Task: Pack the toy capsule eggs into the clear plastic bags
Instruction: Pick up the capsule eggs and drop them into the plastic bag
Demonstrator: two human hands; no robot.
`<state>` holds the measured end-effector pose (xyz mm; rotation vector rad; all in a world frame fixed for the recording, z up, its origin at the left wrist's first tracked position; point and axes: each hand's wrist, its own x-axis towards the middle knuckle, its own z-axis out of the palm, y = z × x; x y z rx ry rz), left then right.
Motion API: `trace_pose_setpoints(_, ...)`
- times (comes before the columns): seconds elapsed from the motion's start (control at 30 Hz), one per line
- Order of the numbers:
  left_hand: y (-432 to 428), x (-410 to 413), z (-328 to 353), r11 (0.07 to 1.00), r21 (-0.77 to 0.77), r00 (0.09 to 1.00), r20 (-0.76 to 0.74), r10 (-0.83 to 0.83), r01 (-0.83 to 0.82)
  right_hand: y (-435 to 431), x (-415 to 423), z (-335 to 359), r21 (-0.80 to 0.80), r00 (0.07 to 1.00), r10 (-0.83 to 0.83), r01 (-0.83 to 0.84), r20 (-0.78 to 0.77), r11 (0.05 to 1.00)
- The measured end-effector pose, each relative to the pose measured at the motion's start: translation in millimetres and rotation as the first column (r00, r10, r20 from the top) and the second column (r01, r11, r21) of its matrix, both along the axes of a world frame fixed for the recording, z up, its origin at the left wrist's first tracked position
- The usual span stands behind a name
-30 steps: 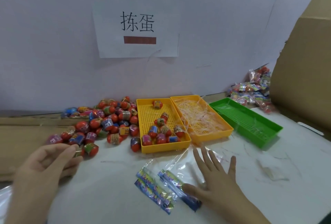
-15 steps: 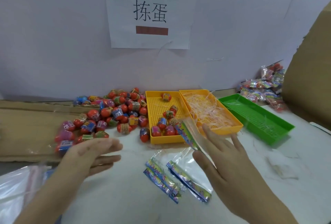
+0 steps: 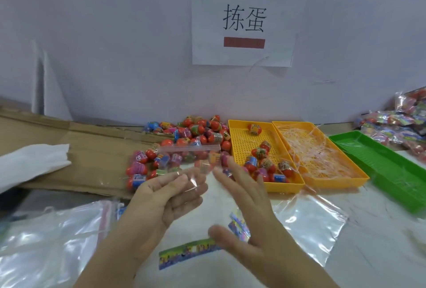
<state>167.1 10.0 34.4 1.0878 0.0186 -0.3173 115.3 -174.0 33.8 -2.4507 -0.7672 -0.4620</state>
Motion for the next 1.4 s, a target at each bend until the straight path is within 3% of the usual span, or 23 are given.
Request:
trace_pose_setpoints(0.1, 3.6, 3.4, 0.3, 0.998, 0.024, 0.996, 0.061, 0.062, -0.064, 2.5, 34.5, -1.5, 0.360, 0.940, -0.113, 0.231, -0.321, 0.904)
trace_pose_setpoints(0.17, 6.4, 3.0, 1.1, 0.994, 0.054, 0.992, 0.083, 0.095, -0.099, 6.2, 61.2, 0.2, 0.306, 0.901, -0.182, 0.315, -0.394, 0.898)
trace_pose_setpoints(0.23, 8.2, 3.2, 0.7, 0.992, 0.061, 0.988, 0.111, 0.107, -0.114, 9.1, 80.9, -2.3, 0.076, 0.904, -0.278, 0.318, -0.325, 0.945)
trace_pose_setpoints(0.27, 8.7, 2.6, 2.7, 0.991, 0.062, 0.987, 0.118, 0.112, -0.120, 10.8, 88.7, -5.7, -0.152, 0.896, -0.341, 0.309, -0.285, 0.939)
trace_pose_setpoints(0.33, 9.5, 3.7, 2.7, 0.989, 0.051, 0.985, 0.112, 0.134, -0.141, 13.9, 99.1, -12.9, -0.564, 0.862, -0.471, 0.299, -0.186, 0.770)
trace_pose_setpoints(0.37, 10.1, 4.6, 1.9, 0.987, 0.047, 0.983, 0.110, 0.145, -0.151, 17.0, 101.2, -16.2, -0.651, 0.859, -0.496, 0.304, -0.129, 0.695)
trace_pose_setpoints(0.43, 10.7, 5.2, 2.6, 0.986, 0.041, 0.982, 0.112, 0.155, -0.161, 21.8, 103.4, -21.5, -0.680, 0.878, -0.478, 0.324, -0.044, 0.657)
trace_pose_setpoints(0.5, 11.9, 5.3, 2.2, 0.984, 0.040, 0.979, 0.116, 0.169, -0.174, 21.1, 102.4, -23.2, -0.635, 0.895, -0.445, 0.331, -0.022, 0.698)
trace_pose_setpoints(0.57, 12.5, 5.7, 1.2, 0.978, 0.039, 0.973, 0.122, 0.197, -0.203, 17.3, 101.9, -23.5, -0.469, 0.908, -0.413, 0.337, -0.066, 0.817)
trace_pose_setpoints(0.63, 12.5, 6.7, -0.9, 0.967, 0.039, 0.961, 0.129, 0.243, -0.250, 16.2, 100.7, -12.6, -0.072, 0.929, -0.328, 0.320, -0.169, 0.944)
trace_pose_setpoints(0.67, 12.1, 7.0, -1.6, 0.962, 0.036, 0.956, 0.129, 0.263, -0.269, 17.1, 98.2, -5.3, 0.161, 0.943, -0.254, 0.291, -0.214, 0.943)
trace_pose_setpoints(0.73, 9.2, 7.0, -1.7, 0.953, 0.034, 0.946, 0.140, 0.293, -0.300, 20.5, 92.6, 10.0, 0.588, 0.970, -0.082, 0.204, -0.228, 0.783)
trace_pose_setpoints(0.8, 5.6, 6.5, -1.9, 0.933, 0.021, 0.922, 0.166, 0.350, -0.358, 28.4, 83.1, 24.9, 0.812, 0.971, 0.044, 0.172, -0.236, 0.558)
trace_pose_setpoints(0.87, 4.3, 5.0, -4.1, 0.872, 0.068, 0.851, 0.268, 0.452, -0.485, 40.6, 67.1, 35.6, 0.853, 0.944, 0.175, 0.160, -0.278, 0.497)
trace_pose_setpoints(0.93, 6.9, 1.4, -7.0, 0.775, 0.240, 0.769, 0.469, 0.435, -0.585, 53.3, 51.1, 35.7, 0.720, 0.898, 0.225, 0.132, -0.378, 0.681)
trace_pose_setpoints(1.0, 3.9, -4.1, -9.6, 0.670, 0.447, 0.734, 0.642, 0.222, -0.593, 65.6, 41.9, 30.6, 0.529, 0.877, 0.175, 0.102, -0.447, 0.842)
trace_pose_setpoints(1.03, 0.3, -6.2, -11.5, 0.588, 0.541, 0.722, 0.683, 0.109, -0.601, 69.9, 41.5, 27.8, 0.496, 0.879, 0.141, 0.119, -0.455, 0.860)
trace_pose_setpoints(1.1, -6.7, -9.4, -11.3, 0.491, 0.647, 0.734, 0.679, -0.022, -0.583, 72.0, 48.3, 27.8, 0.605, 0.880, 0.139, 0.190, -0.454, 0.773)
trace_pose_setpoints(1.17, -6.6, -8.3, -10.1, 0.590, 0.656, 0.805, 0.594, -0.017, -0.471, 61.3, 60.9, 33.5, 0.711, 0.837, 0.155, 0.331, -0.525, 0.620)
trace_pose_setpoints(1.23, -2.7, -10.8, -3.5, 0.796, 0.496, 0.863, 0.501, 0.066, -0.348, 44.2, 71.7, 41.0, 0.739, 0.794, 0.195, 0.403, -0.576, 0.540)
trace_pose_setpoints(1.3, 0.6, -10.2, -2.0, 0.867, 0.298, 0.859, 0.450, 0.242, -0.400, 29.5, 76.1, 47.3, 0.740, 0.766, 0.279, 0.349, -0.578, 0.575)
trace_pose_setpoints(1.37, 1.5, -0.3, 2.2, 0.831, 0.315, 0.854, 0.416, 0.313, -0.458, 17.4, 79.0, 50.0, 0.743, 0.714, 0.405, 0.239, -0.571, 0.625)
trace_pose_setpoints(1.4, 2.3, 6.0, 5.7, 0.860, 0.339, 0.897, 0.359, 0.256, -0.381, 12.9, 79.7, 51.2, 0.744, 0.679, 0.464, 0.185, -0.569, 0.642)
